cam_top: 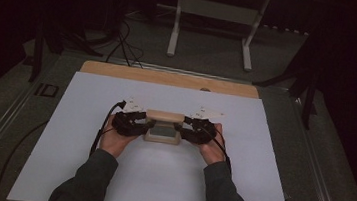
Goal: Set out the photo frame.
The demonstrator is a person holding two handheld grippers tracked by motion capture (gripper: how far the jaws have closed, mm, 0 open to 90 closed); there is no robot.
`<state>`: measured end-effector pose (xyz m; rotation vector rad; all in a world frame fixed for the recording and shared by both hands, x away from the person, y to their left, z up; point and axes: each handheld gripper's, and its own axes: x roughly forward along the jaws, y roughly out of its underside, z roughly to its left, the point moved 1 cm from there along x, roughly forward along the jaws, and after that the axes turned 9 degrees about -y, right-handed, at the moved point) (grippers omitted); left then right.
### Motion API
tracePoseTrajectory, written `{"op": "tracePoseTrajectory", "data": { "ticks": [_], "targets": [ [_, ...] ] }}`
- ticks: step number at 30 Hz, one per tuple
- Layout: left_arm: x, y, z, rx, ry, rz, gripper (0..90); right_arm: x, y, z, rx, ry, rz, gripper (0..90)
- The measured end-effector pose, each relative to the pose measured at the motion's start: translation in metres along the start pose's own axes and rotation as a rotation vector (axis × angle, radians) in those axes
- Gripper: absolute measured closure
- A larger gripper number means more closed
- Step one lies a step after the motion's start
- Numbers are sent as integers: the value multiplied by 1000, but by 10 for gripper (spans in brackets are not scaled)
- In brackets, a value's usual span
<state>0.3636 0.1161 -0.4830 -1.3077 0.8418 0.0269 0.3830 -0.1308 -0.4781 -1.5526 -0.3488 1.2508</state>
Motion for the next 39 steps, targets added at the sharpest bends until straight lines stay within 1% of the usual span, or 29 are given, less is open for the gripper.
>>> {"op": "tracePoseTrajectory", "data": {
  "ticks": [6,12,18,26,28,34,36,39],
  "targets": [
    [2,0,-1,-5,-16,0,508,3,-1,-1,10,9,1,516],
    [4,-1,0,-17,-20,-1,504,6,-3,-2,28,22,-1,505],
    [7,0,0,-34,-31,4,483,7,-5,-3,29,35,6,498],
    [9,0,1,-40,-34,15,476,9,-8,-6,37,42,10,498],
    [10,0,2,-54,-33,16,476,10,-10,-8,35,48,18,494],
    [10,0,2,-52,-36,21,477,12,-12,-9,45,41,20,489],
    [10,0,2,-58,-34,18,479,12,-12,-9,46,42,20,486],
    [10,0,4,-63,-33,18,470,12,-11,-8,47,39,21,462]
  ]
}}
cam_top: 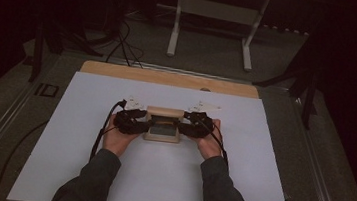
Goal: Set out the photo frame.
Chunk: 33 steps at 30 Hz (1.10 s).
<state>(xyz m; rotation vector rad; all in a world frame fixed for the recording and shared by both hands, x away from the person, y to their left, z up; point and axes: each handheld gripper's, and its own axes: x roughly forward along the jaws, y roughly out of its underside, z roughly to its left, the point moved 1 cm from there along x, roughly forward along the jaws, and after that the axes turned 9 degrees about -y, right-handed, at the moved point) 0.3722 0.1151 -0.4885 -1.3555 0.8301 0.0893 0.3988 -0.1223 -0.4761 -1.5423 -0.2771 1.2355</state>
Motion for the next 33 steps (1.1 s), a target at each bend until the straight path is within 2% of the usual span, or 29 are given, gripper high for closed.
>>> {"op": "tracePoseTrajectory", "data": {
  "ticks": [14,19,21,26,33],
  "targets": [
    [-6,1,3,-10,-7,16,419,-8,1,3,0,-12,-2,384],
    [-11,2,5,-31,-12,14,418,-11,2,3,-7,-6,8,370],
    [-16,4,9,-48,-16,8,420,-14,1,3,-3,-3,5,366],
    [-27,6,14,-63,-29,3,413,-20,1,5,-16,-3,8,361],
    [-41,10,20,-60,-48,-1,399,-30,1,7,-22,-9,10,337]
  ]
}}
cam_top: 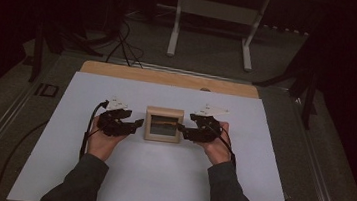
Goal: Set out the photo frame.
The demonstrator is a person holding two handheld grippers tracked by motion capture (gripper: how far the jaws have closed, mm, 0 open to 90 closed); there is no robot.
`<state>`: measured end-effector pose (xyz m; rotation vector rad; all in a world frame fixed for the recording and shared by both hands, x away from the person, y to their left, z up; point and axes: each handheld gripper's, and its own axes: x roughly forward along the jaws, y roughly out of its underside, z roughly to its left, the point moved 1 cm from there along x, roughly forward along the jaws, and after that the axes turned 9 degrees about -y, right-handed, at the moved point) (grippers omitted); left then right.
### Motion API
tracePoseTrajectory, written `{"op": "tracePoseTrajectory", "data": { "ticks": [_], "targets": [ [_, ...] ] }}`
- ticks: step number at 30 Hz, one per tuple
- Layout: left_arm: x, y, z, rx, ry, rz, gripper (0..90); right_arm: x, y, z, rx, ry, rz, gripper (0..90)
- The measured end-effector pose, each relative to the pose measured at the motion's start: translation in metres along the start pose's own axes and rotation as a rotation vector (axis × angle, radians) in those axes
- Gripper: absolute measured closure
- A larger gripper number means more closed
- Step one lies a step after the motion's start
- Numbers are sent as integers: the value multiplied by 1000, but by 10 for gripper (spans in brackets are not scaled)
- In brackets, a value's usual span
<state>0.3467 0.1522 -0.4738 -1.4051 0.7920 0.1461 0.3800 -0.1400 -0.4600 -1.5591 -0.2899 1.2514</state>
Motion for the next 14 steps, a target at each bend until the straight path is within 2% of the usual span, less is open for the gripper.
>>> {"op": "tracePoseTrajectory", "data": {
  "ticks": [3,14],
  "targets": [
    [-6,4,4,-1,-11,3,394,-5,3,0,-6,4,-8,339],
    [-20,28,18,4,-49,37,387,-22,30,-8,33,26,3,337]
  ]
}}
